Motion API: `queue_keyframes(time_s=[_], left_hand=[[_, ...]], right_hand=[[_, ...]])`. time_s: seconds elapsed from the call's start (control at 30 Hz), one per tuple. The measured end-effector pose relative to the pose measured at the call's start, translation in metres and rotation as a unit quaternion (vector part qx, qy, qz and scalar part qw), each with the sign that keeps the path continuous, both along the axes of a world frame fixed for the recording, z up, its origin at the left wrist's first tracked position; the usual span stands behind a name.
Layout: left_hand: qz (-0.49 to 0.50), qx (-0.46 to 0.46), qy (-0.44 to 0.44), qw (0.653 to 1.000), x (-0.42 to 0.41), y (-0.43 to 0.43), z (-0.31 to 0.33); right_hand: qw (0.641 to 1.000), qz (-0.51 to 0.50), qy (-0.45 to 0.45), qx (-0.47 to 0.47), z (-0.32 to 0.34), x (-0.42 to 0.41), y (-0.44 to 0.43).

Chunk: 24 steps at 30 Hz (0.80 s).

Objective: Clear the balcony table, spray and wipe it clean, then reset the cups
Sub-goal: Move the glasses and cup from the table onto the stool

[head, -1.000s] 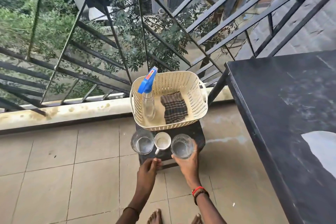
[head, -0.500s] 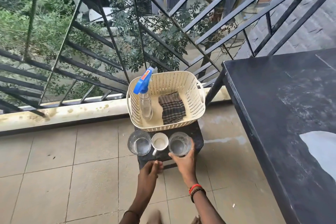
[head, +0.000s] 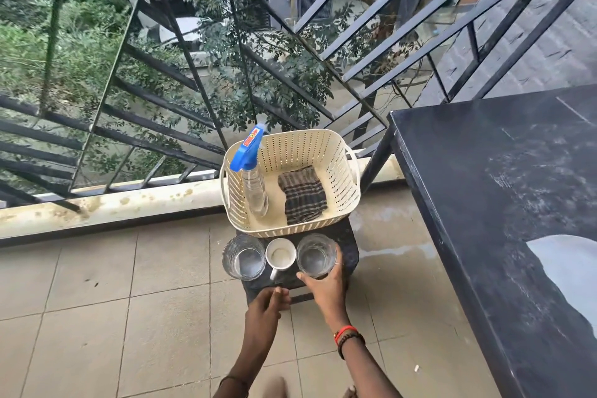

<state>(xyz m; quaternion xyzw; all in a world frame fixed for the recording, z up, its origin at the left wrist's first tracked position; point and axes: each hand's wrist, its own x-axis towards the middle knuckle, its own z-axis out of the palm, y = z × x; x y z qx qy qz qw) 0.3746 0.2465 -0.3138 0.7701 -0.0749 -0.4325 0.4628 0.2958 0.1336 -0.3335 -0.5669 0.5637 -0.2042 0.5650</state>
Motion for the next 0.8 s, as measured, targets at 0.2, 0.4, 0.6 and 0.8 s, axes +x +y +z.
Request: queue_keyframes(time_s=[0.2, 0.4, 0.6, 0.8], left_hand=[[0.008, -0.007, 0.003, 1.0, -0.002, -0.005, 0.004], [-0.013, -0.017, 0.005, 1.0, -0.01, -0.01, 0.023], [-0.048, -0.035, 0.024, 0.998, -0.02, -0.028, 0.055], [-0.069, -0.064, 0.061, 0.994, -0.043, -0.047, 0.104]], right_hand=[[0.999, -0.012, 0.031, 0.0, -0.004, -0.004, 0.005], [0.998, -0.038, 0.045, 0.038, 0.01, -0.017, 0.019], [0.996, -0.06, 0.063, 0.036, 0.045, -0.029, 0.028], [0.995, -0.075, 0.071, 0.008, 0.1, -0.047, 0.031]])
